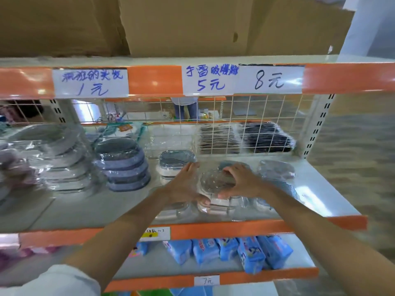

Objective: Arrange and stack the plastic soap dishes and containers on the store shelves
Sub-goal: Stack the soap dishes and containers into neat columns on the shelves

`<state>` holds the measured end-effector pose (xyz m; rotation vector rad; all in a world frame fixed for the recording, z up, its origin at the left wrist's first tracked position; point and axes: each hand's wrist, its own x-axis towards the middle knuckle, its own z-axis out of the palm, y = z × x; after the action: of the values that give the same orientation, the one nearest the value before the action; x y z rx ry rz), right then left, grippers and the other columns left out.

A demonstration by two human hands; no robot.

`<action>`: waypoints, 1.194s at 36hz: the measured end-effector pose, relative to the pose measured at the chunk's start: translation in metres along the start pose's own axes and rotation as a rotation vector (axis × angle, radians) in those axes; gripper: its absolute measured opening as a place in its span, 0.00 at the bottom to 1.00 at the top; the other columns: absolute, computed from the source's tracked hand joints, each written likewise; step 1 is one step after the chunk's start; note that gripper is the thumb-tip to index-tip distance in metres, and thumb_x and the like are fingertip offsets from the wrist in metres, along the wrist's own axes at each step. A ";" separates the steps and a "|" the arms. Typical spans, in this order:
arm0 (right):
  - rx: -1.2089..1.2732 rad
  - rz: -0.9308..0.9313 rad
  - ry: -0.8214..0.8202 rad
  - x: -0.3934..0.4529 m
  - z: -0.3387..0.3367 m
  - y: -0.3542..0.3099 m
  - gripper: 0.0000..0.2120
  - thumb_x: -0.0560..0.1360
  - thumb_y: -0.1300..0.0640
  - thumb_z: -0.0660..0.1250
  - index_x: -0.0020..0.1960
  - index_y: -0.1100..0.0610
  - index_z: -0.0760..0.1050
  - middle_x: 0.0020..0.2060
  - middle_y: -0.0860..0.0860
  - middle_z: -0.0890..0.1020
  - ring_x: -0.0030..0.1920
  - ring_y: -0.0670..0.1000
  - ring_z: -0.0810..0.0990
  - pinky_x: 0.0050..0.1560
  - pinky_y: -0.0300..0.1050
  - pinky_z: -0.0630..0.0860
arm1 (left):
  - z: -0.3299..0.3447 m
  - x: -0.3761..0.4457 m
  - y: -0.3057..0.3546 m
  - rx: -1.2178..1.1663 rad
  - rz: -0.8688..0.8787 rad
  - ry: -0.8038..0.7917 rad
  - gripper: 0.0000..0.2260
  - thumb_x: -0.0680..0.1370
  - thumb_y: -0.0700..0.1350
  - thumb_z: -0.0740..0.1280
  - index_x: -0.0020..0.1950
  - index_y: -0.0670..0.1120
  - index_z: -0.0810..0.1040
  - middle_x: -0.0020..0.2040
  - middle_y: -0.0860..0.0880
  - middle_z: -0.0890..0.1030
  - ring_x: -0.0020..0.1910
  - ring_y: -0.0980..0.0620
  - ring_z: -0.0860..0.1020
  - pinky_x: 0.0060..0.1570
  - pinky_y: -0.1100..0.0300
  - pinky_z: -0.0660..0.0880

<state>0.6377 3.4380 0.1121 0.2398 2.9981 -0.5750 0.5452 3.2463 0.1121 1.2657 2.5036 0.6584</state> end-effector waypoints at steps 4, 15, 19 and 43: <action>0.029 -0.005 -0.012 0.002 0.011 -0.003 0.46 0.67 0.37 0.72 0.76 0.53 0.55 0.71 0.50 0.60 0.73 0.53 0.55 0.73 0.55 0.57 | -0.005 0.004 -0.006 -0.019 0.006 0.009 0.47 0.66 0.55 0.77 0.76 0.45 0.55 0.71 0.50 0.61 0.70 0.51 0.62 0.64 0.64 0.60; 0.103 -0.026 -0.060 -0.001 0.002 0.004 0.43 0.71 0.45 0.72 0.77 0.55 0.53 0.72 0.50 0.59 0.73 0.50 0.56 0.73 0.46 0.58 | 0.001 0.021 0.016 0.094 0.092 -0.113 0.51 0.65 0.60 0.76 0.78 0.46 0.50 0.77 0.50 0.55 0.74 0.51 0.55 0.71 0.58 0.55; 0.257 -0.017 -0.003 -0.011 -0.007 0.015 0.32 0.73 0.46 0.71 0.72 0.56 0.65 0.63 0.46 0.68 0.66 0.46 0.67 0.61 0.33 0.65 | 0.009 0.034 0.029 0.239 0.110 -0.133 0.54 0.64 0.64 0.74 0.78 0.46 0.48 0.77 0.48 0.54 0.75 0.48 0.54 0.74 0.49 0.54; 0.012 0.466 0.042 0.003 -0.033 0.143 0.39 0.71 0.46 0.68 0.76 0.54 0.55 0.74 0.54 0.57 0.75 0.58 0.50 0.69 0.58 0.60 | 0.020 0.054 0.059 0.254 0.057 -0.194 0.45 0.65 0.60 0.76 0.75 0.47 0.59 0.71 0.49 0.66 0.68 0.49 0.65 0.66 0.59 0.60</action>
<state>0.6571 3.5823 0.0910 0.9257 2.8236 -0.5368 0.5630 3.3258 0.1234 1.4157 2.4532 0.2194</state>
